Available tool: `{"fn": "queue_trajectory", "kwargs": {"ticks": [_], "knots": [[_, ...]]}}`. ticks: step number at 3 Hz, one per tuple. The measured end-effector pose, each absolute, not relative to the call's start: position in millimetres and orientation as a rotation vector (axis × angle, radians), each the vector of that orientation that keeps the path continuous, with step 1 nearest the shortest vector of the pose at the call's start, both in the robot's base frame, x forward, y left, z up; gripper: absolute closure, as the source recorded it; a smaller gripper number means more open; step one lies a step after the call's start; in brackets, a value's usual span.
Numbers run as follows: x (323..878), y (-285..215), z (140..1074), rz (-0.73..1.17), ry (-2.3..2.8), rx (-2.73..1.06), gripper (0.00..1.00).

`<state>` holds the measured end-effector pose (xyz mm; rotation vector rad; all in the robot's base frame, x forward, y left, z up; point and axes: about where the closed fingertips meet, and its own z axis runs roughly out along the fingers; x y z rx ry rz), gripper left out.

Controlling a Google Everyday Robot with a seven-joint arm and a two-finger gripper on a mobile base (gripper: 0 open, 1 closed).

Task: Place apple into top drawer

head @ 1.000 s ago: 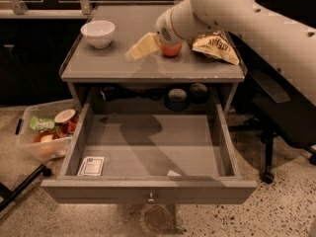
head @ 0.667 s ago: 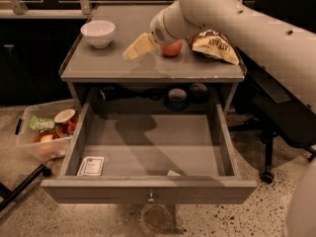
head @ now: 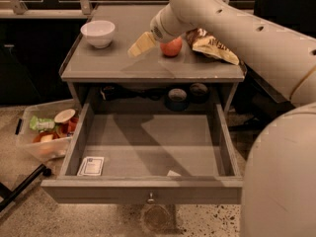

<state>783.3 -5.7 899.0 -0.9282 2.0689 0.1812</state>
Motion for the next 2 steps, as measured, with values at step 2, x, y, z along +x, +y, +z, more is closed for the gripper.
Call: {"fn": "queue_trajectory", "kwargs": {"ticks": [2], "knots": [[815,-39,888,0.109,2.131,-0.860,0.00]]}}
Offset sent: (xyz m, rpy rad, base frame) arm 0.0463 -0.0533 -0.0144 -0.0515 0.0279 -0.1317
